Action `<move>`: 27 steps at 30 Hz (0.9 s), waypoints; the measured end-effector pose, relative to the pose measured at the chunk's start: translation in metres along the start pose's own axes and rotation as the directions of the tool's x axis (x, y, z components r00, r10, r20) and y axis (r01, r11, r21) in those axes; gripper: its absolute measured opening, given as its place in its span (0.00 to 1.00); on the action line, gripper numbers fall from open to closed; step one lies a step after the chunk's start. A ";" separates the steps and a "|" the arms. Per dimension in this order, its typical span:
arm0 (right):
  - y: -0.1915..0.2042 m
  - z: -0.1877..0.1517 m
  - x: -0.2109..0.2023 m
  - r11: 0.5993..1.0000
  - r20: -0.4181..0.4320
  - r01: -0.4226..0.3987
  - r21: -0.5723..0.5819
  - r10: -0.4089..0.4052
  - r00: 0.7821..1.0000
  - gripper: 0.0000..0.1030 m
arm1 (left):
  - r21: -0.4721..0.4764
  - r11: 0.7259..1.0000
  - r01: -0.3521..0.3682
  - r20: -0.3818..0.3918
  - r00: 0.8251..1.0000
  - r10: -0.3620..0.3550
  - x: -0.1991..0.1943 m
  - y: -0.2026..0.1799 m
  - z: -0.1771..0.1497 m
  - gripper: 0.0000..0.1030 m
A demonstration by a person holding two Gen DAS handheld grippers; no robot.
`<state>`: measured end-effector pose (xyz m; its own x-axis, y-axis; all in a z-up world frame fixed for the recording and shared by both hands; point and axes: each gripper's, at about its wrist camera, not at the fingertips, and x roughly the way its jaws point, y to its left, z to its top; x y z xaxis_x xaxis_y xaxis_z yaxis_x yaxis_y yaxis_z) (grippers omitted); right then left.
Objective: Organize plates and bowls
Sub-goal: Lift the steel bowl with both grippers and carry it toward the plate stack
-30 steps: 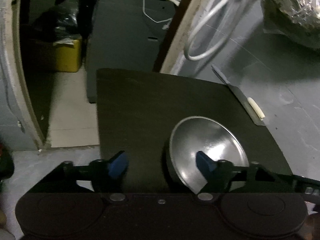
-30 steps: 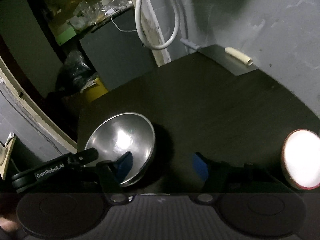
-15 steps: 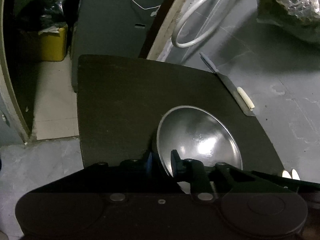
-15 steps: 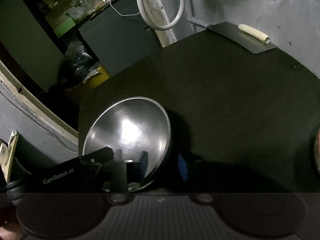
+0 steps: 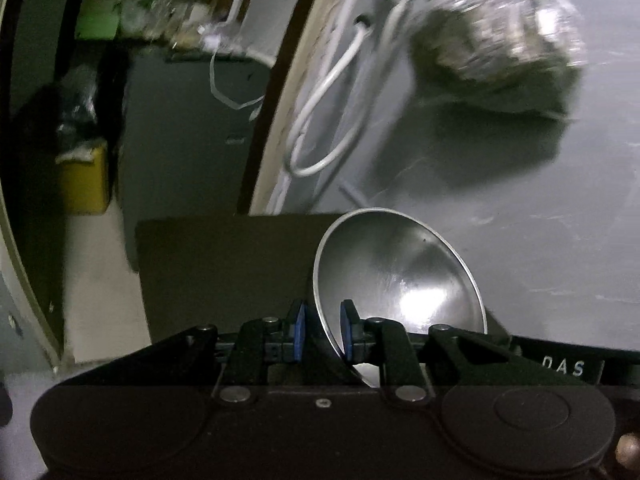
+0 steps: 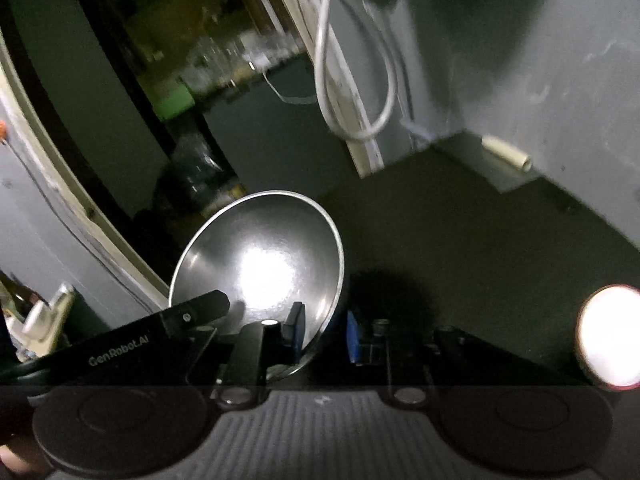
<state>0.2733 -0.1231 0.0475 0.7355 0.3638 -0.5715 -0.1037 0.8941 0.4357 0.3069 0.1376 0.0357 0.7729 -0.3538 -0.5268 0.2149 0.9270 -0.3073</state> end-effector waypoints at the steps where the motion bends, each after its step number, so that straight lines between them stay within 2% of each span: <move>1: -0.002 -0.001 -0.013 1.000 0.014 -0.011 0.003 0.011 1.000 0.23 | 0.008 1.000 0.004 0.009 1.000 -0.004 -0.008 -0.008 -0.001 0.19; 7: -0.020 -0.021 -0.080 0.999 0.042 -0.023 -0.032 0.025 0.999 0.23 | 0.055 0.998 0.026 0.003 1.000 -0.026 -0.055 -0.060 -0.025 0.19; 10: -0.036 -0.042 -0.116 0.999 0.023 -0.024 -0.034 0.024 0.999 0.23 | 0.073 0.997 0.038 -0.034 0.999 -0.035 -0.077 -0.087 -0.048 0.20; 13: -0.055 -0.069 -0.150 1.000 -0.018 -0.021 -0.005 0.021 1.000 0.23 | 0.071 0.997 0.040 -0.107 0.994 -0.032 -0.096 -0.113 -0.080 0.20; 16: -0.072 -0.095 -0.176 1.000 -0.060 -0.015 0.008 0.015 0.998 0.23 | 0.037 0.999 0.034 -0.191 0.981 -0.027 -0.110 -0.129 -0.113 0.21; 20: -0.089 -0.128 -0.201 0.999 -0.120 -0.050 0.015 0.051 0.991 0.23 | -0.027 1.000 -0.007 -0.293 0.956 -0.001 -0.128 -0.141 -0.154 0.21; 23: -0.098 -0.146 -0.208 0.996 -0.180 -0.084 0.028 0.088 0.980 0.23 | -0.062 0.996 -0.068 -0.348 0.937 0.042 -0.141 -0.144 -0.176 0.21; 27: -0.103 -0.161 -0.205 0.993 -0.249 -0.112 0.028 0.116 0.962 0.24 | -0.081 0.990 -0.115 -0.368 0.926 0.077 -0.151 -0.141 -0.185 0.21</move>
<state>0.0252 -0.2475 0.0078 0.5284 0.5184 -0.6723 -0.1666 0.8398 0.5166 0.0497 0.0372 0.0121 0.5127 -0.3021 -0.8037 0.0754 0.9483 -0.3083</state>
